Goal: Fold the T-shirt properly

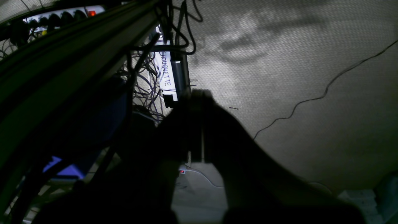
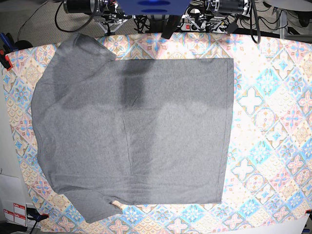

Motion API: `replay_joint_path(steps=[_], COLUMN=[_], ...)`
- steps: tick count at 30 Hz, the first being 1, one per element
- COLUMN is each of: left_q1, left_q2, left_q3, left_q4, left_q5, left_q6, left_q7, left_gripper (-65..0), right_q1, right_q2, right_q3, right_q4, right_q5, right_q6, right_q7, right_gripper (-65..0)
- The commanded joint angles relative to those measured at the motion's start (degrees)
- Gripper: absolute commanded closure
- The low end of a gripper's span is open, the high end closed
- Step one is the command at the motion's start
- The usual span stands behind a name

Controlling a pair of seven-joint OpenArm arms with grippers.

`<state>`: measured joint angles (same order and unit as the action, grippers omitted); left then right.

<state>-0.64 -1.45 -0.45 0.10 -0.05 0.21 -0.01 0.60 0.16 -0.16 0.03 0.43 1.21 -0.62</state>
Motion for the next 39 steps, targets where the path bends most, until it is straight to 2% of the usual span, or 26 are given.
replay_joint_path(steps=[1, 16, 39], left_q1=[-0.01, -0.01, 0.07], left_q2=[-0.08, -0.08, -0.08], left_q3=[0.14, 0.23, 0.32], left_q4=[-0.05, 0.03, 0.03], left_q5=[0.19, 0.27, 0.27], left_q6=[0.1, 0.1, 0.1], left_q7=[0.05, -0.03, -0.03], left_gripper=[0.0, 0.0, 0.0], right_q1=[-0.12, -0.38, -0.38], right_q2=[0.23, 0.32, 2.17], right_q3=[0.12, 0.12, 0.21], right_q4=[-0.03, -0.03, -0.03], right_q5=[-0.12, -0.12, -0.12], right_q6=[-0.2, -0.2, -0.2], right_q7=[0.23, 0.14, 0.23], right_gripper=[-0.2, -0.2, -0.2])
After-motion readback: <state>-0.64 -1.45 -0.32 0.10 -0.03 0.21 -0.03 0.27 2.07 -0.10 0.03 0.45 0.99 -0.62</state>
